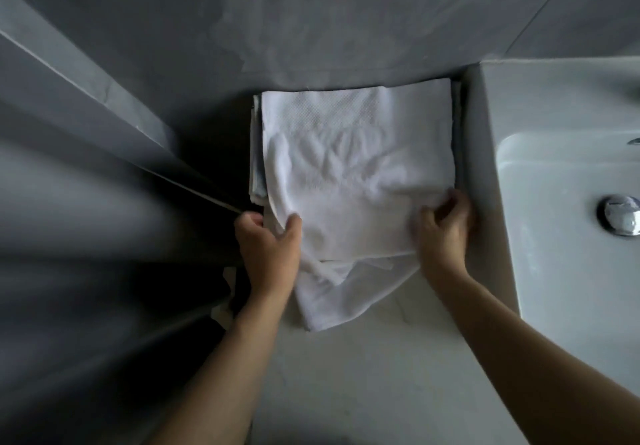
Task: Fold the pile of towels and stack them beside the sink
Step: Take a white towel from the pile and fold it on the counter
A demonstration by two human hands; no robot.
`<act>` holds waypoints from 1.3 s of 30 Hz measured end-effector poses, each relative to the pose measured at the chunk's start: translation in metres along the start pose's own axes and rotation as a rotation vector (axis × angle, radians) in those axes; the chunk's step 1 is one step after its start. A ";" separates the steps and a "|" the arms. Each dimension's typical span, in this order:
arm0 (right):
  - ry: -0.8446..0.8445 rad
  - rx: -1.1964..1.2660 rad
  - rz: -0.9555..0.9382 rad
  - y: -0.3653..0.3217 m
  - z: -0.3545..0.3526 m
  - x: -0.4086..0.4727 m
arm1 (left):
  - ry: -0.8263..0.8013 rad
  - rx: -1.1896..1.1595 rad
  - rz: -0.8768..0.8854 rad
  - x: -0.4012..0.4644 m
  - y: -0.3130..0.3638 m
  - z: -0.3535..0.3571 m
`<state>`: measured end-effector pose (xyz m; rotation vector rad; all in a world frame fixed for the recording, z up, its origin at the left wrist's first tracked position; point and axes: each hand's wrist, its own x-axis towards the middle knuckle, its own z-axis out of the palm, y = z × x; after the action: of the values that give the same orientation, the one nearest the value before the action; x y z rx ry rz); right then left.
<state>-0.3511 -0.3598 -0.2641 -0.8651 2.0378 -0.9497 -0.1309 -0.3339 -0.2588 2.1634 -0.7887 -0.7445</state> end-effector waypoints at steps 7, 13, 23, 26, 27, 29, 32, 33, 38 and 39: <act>-0.269 0.309 0.431 0.010 -0.005 0.008 | -0.282 0.019 -0.188 -0.029 -0.022 -0.004; -0.337 0.296 0.491 -0.004 -0.021 0.011 | -0.547 -0.696 -0.447 -0.016 0.009 -0.026; -0.678 0.189 0.387 -0.009 -0.047 -0.004 | -0.503 -0.286 -0.258 -0.051 -0.005 -0.008; -0.543 0.124 0.262 -0.018 -0.058 0.001 | -0.504 -0.455 -0.414 -0.048 0.003 -0.016; -0.495 0.124 0.246 -0.022 -0.061 0.004 | -0.539 -0.554 -0.478 -0.044 0.006 -0.023; -0.410 0.206 0.300 -0.031 -0.064 0.010 | -0.606 -0.669 -0.522 -0.031 0.007 -0.043; -0.442 0.514 0.440 -0.044 -0.066 0.011 | -0.574 -0.689 -0.475 -0.015 0.002 -0.065; -0.494 0.602 0.426 -0.046 -0.067 0.009 | -0.564 -0.697 -0.478 -0.013 -0.002 -0.066; -0.527 0.495 0.416 -0.012 -0.061 -0.021 | -0.500 -0.394 -0.478 -0.028 -0.035 -0.055; -0.520 0.399 0.397 -0.001 -0.059 -0.029 | -0.462 -0.305 -0.486 -0.036 -0.045 -0.054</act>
<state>-0.3840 -0.3172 -0.2262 -0.4095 1.4319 -0.7677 -0.1026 -0.2604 -0.2515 1.9353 -0.3234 -1.5449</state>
